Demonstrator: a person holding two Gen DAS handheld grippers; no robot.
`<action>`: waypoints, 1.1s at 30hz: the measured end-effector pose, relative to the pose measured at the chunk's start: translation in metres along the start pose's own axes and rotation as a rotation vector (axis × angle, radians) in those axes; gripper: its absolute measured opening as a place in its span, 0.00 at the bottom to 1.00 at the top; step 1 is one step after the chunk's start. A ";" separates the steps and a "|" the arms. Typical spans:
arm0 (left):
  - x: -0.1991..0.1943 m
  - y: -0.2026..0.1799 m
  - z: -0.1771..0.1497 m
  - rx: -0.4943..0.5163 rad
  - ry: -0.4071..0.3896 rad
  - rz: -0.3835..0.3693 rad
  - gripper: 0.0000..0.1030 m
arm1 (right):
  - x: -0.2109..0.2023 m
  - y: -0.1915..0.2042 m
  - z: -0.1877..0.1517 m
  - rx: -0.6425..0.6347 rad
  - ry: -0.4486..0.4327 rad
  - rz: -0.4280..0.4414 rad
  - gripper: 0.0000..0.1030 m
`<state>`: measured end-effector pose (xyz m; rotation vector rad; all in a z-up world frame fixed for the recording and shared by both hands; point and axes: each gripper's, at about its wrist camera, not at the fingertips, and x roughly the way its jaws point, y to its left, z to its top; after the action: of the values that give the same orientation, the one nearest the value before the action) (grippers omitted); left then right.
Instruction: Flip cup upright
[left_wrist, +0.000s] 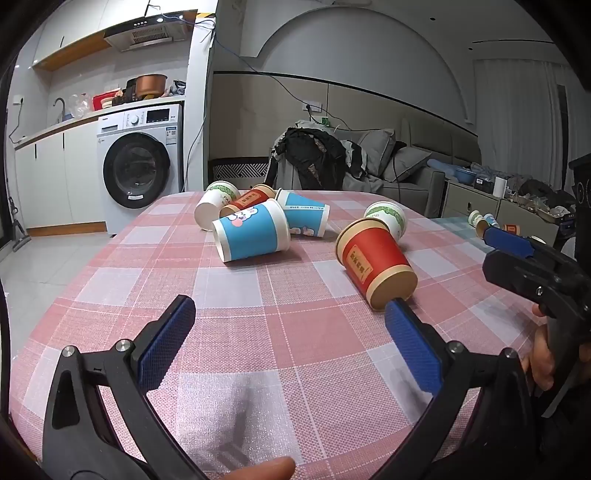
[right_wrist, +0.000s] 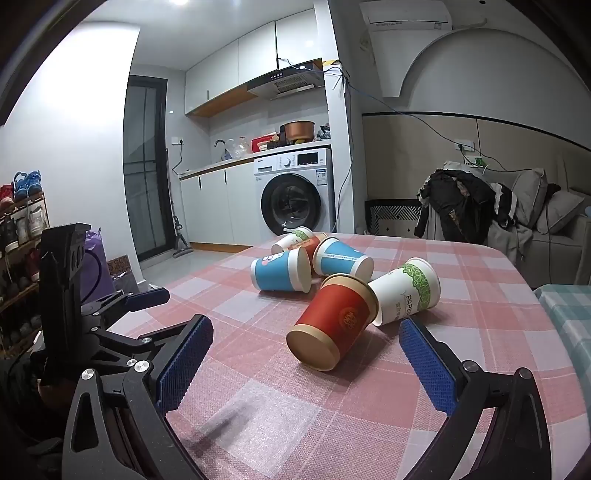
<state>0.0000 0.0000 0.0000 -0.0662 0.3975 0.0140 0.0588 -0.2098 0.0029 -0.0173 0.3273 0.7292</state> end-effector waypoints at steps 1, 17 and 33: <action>0.000 0.000 0.000 -0.001 0.002 0.001 0.99 | 0.000 0.000 0.000 0.001 -0.002 0.000 1.00; -0.001 -0.001 0.000 0.000 -0.003 -0.001 0.99 | 0.000 0.000 0.001 0.001 0.007 0.003 1.00; 0.000 -0.002 0.002 0.003 -0.003 0.004 0.99 | -0.001 -0.001 0.001 0.004 0.008 0.003 1.00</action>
<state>0.0004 -0.0020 0.0018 -0.0624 0.3951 0.0171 0.0589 -0.2112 0.0046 -0.0159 0.3370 0.7316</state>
